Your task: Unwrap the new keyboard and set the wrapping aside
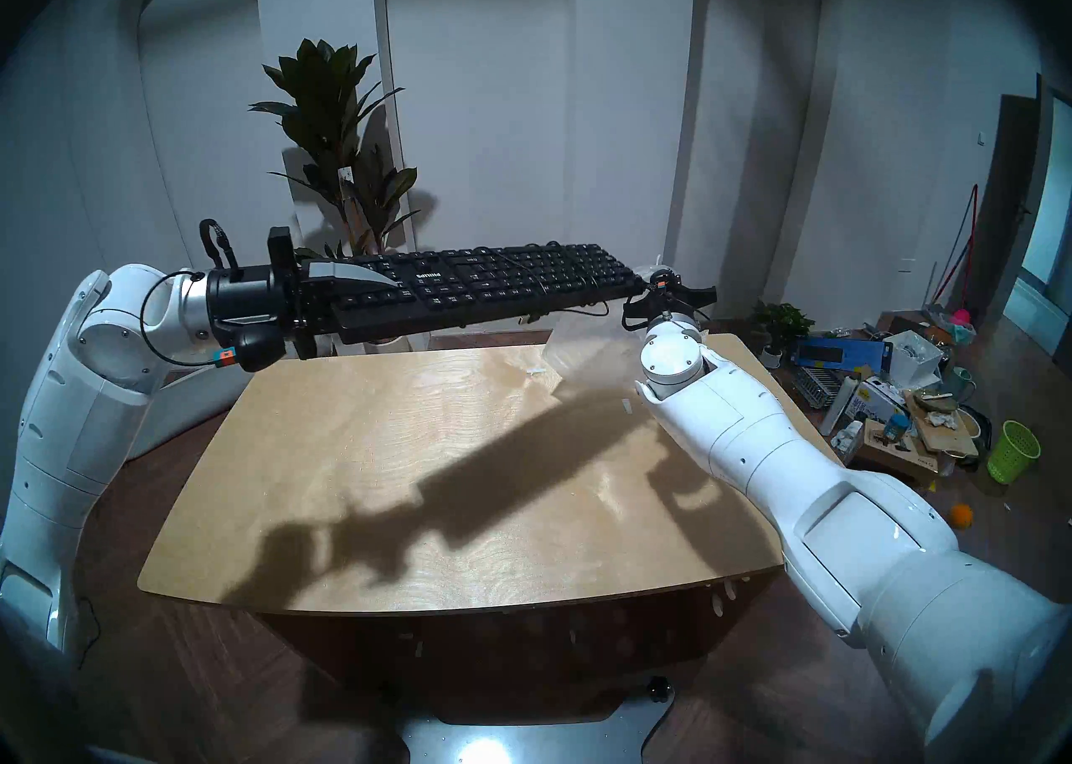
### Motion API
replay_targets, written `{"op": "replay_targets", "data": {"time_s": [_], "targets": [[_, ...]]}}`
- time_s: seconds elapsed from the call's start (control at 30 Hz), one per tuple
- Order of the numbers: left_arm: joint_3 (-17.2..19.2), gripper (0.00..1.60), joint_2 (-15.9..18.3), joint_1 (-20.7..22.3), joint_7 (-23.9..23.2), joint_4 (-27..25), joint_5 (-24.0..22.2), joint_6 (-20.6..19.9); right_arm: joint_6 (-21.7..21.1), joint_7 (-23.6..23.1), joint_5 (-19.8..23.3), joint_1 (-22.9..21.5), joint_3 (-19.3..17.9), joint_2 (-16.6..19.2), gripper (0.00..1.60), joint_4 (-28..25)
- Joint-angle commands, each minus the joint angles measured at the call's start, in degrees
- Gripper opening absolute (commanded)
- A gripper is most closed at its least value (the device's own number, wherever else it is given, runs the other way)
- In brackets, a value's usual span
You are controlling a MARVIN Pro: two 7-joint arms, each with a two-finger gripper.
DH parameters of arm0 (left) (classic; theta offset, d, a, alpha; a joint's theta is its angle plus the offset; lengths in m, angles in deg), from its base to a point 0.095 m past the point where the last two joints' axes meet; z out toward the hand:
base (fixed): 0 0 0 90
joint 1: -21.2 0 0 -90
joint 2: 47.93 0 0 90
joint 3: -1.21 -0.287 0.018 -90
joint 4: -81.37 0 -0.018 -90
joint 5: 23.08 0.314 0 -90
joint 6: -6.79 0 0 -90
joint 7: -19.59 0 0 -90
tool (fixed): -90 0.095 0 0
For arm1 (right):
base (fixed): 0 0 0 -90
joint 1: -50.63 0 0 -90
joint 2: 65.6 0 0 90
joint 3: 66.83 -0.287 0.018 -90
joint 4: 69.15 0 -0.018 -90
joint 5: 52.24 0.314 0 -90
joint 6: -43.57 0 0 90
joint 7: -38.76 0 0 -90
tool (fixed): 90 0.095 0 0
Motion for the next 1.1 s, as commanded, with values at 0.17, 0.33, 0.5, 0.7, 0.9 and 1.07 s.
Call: {"op": "replay_targets", "data": {"time_s": [0.17,0.33,0.5,0.7,0.9,1.07], "targets": [[5.88,0.00,4.29,-5.21,0.96,0.37,-4.47,0.98,1.63,-0.54,-0.59,-8.81,-5.22,1.53,0.00,2.49],[6.16,0.00,3.48,-6.68,1.25,2.59,-4.67,0.93,4.67,0.12,-0.73,-8.91,-7.50,4.35,0.00,-0.50],[5.10,0.00,1.40,-8.05,1.84,5.83,-4.85,0.73,8.42,1.09,-0.96,-9.57,-9.83,6.33,0.00,-4.67],[2.79,0.00,-1.34,-10.14,1.93,9.41,-4.05,1.04,12.19,1.70,-1.81,-11.37,-11.64,7.38,0.00,-8.99],[0.01,0.00,-4.99,-11.44,2.94,12.20,-3.65,1.04,14.31,2.39,-2.31,-10.04,-13.34,10.31,0.00,-14.00],[-2.70,0.00,-7.61,-12.16,4.03,13.20,-3.25,1.04,14.54,2.55,-2.46,-8.25,-14.18,12.30,0.00,-17.75]]}}
